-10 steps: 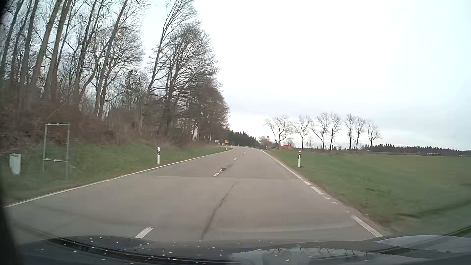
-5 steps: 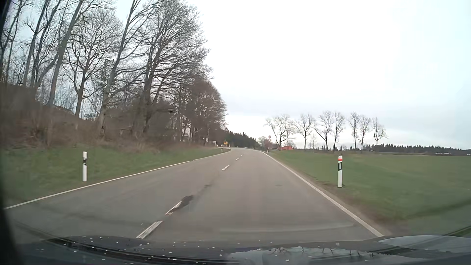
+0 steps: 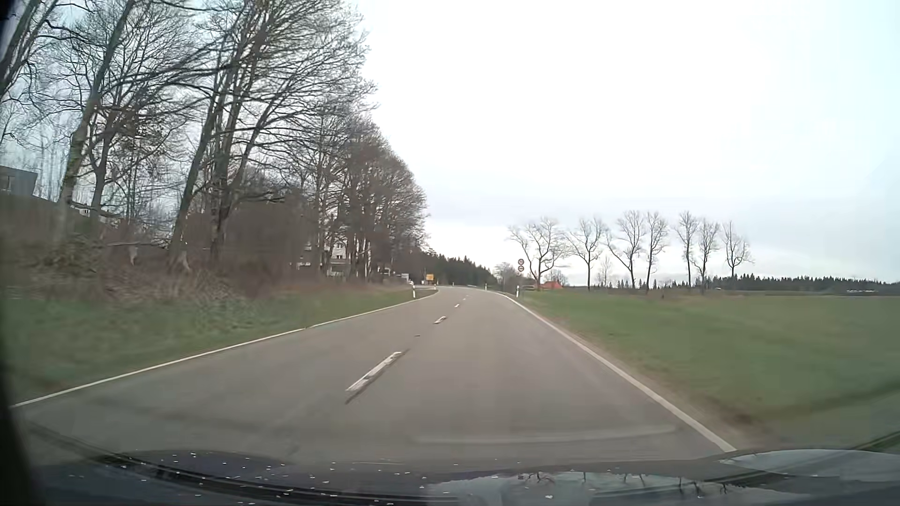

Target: Follow the waypoints while adhering to traffic rules and regulations

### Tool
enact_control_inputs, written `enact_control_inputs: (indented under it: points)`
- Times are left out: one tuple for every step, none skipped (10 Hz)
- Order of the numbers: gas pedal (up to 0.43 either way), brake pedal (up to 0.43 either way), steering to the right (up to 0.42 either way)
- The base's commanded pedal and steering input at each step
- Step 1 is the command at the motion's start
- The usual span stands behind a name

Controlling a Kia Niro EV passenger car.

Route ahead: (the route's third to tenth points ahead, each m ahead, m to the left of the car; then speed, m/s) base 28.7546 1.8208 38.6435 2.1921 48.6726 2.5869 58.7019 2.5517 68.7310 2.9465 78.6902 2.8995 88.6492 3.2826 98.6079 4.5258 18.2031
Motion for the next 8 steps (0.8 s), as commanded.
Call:
enact_control_inputs:
  points:
    - [0.209, 0.000, 0.000]
    - [0.209, 0.000, 0.000]
    - [0.189, 0.000, 0.000]
    - [0.169, 0.000, 0.000]
    - [0.110, 0.000, 0.000]
    - [0.098, 0.000, 0.000]
    - [0.087, 0.000, 0.000]
    - [0.087, 0.000, 0.000]
